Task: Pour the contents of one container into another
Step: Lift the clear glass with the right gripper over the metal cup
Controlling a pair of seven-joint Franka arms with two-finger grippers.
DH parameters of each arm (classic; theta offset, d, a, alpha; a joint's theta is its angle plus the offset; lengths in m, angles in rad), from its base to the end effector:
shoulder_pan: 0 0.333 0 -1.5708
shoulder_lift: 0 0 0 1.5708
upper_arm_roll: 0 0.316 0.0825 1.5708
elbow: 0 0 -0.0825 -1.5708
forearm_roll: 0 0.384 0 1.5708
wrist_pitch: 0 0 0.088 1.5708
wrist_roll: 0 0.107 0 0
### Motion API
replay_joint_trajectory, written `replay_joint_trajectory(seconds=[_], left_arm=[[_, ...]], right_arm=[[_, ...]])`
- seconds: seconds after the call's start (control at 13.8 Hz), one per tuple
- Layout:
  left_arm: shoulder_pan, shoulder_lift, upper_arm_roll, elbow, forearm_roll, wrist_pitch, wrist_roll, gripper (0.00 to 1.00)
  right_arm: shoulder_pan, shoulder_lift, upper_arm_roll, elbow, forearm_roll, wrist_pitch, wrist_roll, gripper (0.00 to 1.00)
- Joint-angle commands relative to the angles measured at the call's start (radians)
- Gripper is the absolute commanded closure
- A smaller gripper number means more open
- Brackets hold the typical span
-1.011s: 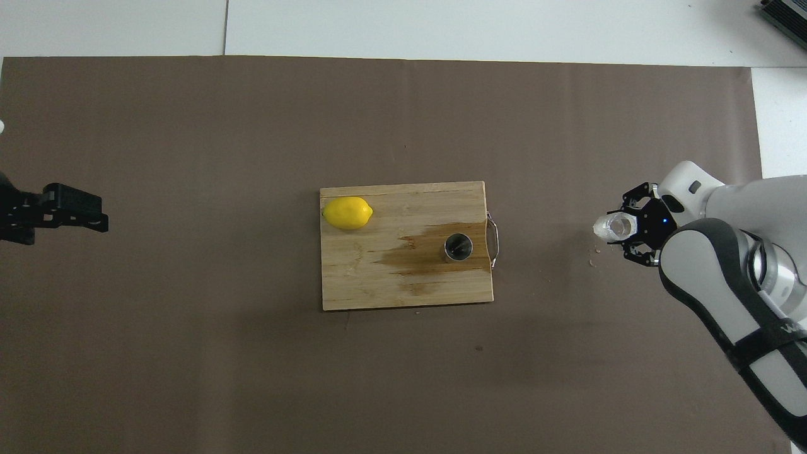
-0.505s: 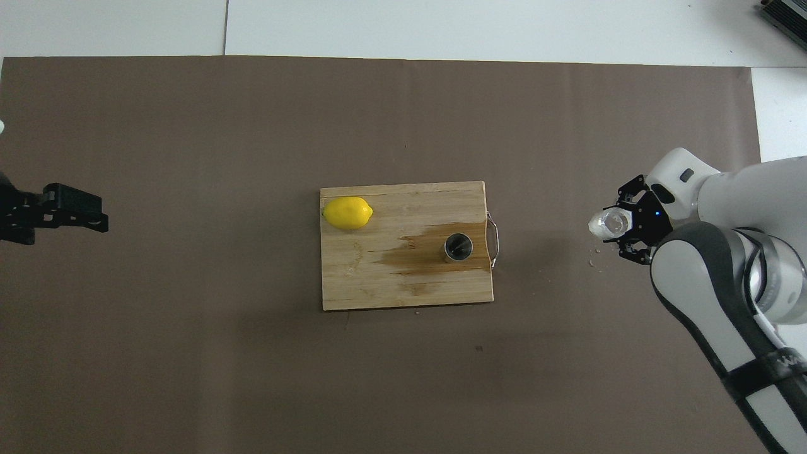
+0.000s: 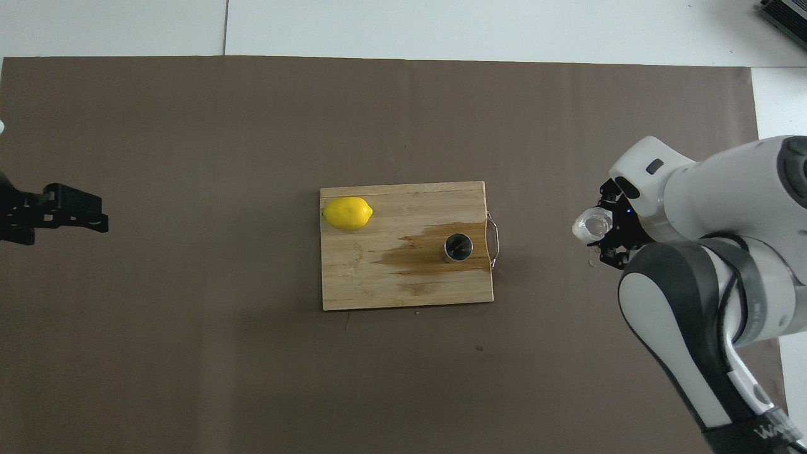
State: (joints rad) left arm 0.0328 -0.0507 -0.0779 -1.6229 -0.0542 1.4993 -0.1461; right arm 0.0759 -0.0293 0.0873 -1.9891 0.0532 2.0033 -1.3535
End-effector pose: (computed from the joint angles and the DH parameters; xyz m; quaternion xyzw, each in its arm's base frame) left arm 0.5296 -0.0311 0.6217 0.9978 0.0496 -0.0387 0.0215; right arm 0.5445 0.0933 0.4789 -0.7329 -0.6796 -0.0309 0.0070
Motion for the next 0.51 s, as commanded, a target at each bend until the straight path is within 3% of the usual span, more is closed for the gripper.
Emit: replay_joint_trajectory(seconds=[0.0, 0.29, 0.43], left_arm=[[0.003, -0.012, 0.001, -0.003, -0.009, -0.013, 0.005, 0.0], [0.004, -0.012, 0.001, -0.003, -0.009, -0.014, 0.005, 0.0], [0.004, -0.014, 0.001, -0.003, -0.009, -0.014, 0.005, 0.0]], right_arm=[[0.068, 0.012, 0.002, 0.042, -0.096, -0.026, 0.112, 1.0], [0.119, 0.069, 0.006, 0.093, -0.142, -0.014, 0.146, 1.0], [0.185, 0.109, 0.006, 0.128, -0.226, -0.015, 0.235, 1.0]])
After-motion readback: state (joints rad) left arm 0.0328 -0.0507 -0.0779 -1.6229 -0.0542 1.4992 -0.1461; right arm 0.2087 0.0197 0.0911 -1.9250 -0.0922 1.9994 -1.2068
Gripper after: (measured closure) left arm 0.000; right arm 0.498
